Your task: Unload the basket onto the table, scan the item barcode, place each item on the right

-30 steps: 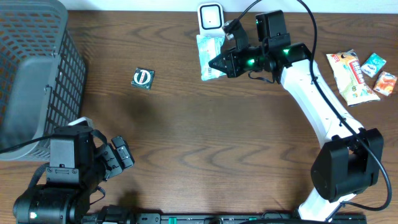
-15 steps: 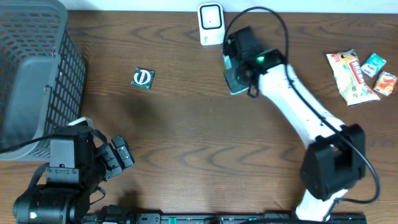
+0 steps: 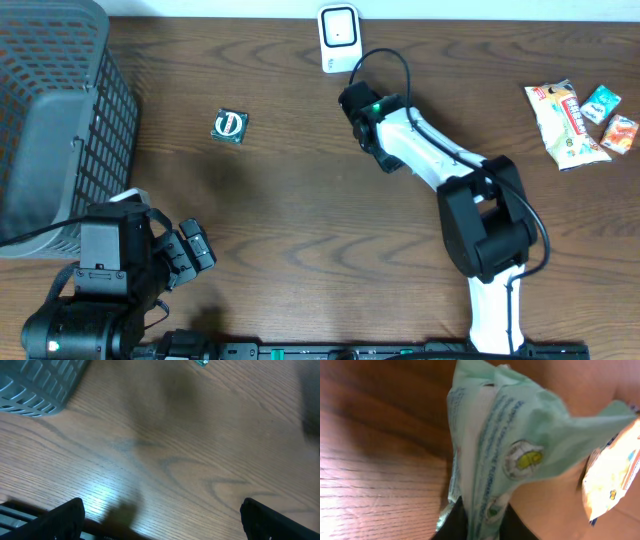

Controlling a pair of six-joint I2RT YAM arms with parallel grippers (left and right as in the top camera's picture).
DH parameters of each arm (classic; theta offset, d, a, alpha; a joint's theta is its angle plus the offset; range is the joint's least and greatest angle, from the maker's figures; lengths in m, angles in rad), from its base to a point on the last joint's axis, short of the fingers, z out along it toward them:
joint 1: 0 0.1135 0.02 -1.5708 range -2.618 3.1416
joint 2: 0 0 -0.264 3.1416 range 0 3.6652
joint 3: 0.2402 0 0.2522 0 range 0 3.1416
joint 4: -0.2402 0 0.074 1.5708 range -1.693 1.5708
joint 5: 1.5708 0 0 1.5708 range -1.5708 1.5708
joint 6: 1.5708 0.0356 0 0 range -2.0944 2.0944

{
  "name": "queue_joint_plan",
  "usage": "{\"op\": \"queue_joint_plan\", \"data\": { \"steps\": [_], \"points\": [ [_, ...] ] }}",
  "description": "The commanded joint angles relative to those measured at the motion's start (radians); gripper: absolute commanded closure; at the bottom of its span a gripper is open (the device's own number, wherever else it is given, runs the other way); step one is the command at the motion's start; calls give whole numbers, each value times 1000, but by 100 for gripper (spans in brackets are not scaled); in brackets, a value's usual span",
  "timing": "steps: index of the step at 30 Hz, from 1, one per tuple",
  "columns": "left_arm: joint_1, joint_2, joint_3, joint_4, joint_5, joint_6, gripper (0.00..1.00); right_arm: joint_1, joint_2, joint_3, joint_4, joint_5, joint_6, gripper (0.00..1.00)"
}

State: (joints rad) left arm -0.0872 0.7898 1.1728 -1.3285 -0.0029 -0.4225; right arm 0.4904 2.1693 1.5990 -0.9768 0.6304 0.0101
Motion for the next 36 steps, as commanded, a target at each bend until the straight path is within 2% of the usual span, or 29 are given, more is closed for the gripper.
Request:
{"op": "queue_joint_plan", "data": {
  "steps": [1, 4, 7, 11, 13, 14, 20, 24, 27, 31, 36],
  "points": [
    [-2, 0, 1, -3, -6, -6, 2, 27, 8, 0, -13, 47, 19, 83],
    [-2, 0, 1, -3, -6, -6, 2, 58, 4, 5, -27, -34, 18, 79],
    [-2, 0, 1, -3, -6, -6, 3, 110, 3, 5, -39, -140, 18, 48],
    [-2, 0, 1, -3, -6, -6, 2, 169, 2, 35, -82, -200, 19, 29],
    [-2, 0, 1, -3, -6, -6, 2, 188, 2, 71, -122, -204, 20, 9],
    [-2, 0, 1, -3, -6, -6, 3, 198, 2, 98, -150, -203, 29, 5],
    [-2, 0, 1, -3, -6, -6, 2, 203, 2, 296, -302, -203, 88, 5],
    [-2, 0, 1, -3, -6, -6, 2, 138, 2, 400, -349, -229, 139, 17],
    [-2, 0, 1, -3, -6, -6, 2, 56, 2, 424, -347, -365, 122, 24],
    [-2, 0, 1, -3, -6, -6, 2, -77, 2, 406, -347, -655, -4, 24],
    [-2, 0, 1, -3, -6, -6, 2, -200, 4, 352, -326, -803, -45, 36]
  ]
}}
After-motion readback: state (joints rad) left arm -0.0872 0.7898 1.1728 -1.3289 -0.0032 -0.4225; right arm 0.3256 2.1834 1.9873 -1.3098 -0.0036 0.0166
